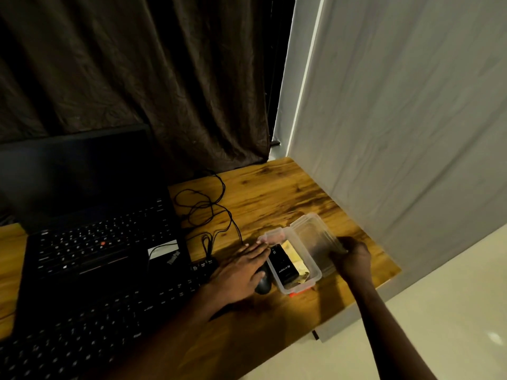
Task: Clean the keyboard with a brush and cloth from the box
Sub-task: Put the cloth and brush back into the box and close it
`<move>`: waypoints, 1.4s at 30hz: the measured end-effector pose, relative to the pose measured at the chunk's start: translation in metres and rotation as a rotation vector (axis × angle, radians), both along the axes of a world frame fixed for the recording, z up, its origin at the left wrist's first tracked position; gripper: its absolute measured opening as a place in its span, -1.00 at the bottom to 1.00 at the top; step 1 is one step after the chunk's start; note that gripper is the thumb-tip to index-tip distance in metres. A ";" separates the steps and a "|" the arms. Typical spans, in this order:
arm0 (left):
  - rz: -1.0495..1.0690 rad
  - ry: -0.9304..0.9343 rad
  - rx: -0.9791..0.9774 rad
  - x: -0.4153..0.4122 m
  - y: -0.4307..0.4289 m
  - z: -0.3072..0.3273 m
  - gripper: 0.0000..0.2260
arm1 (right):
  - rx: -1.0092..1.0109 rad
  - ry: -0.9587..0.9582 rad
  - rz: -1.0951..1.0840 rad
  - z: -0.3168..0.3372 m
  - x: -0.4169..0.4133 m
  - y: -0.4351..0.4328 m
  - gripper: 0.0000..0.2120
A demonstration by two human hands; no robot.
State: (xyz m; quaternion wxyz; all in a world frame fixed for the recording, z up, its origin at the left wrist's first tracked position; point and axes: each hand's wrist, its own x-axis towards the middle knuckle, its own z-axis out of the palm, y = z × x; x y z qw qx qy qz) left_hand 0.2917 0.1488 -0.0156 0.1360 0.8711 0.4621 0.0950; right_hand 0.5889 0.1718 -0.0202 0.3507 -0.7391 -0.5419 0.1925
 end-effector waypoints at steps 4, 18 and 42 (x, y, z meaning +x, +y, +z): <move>0.005 -0.011 -0.011 0.001 0.000 0.001 -0.47 | 0.240 0.109 0.091 0.026 -0.022 -0.005 -0.84; 0.283 -0.496 -0.218 -0.002 0.007 0.013 -0.55 | 0.382 -0.470 0.386 0.016 -0.097 -0.061 -0.67; 0.393 -0.253 -0.270 0.018 0.025 0.021 -0.76 | 0.413 -0.297 0.422 -0.015 -0.089 -0.089 -0.79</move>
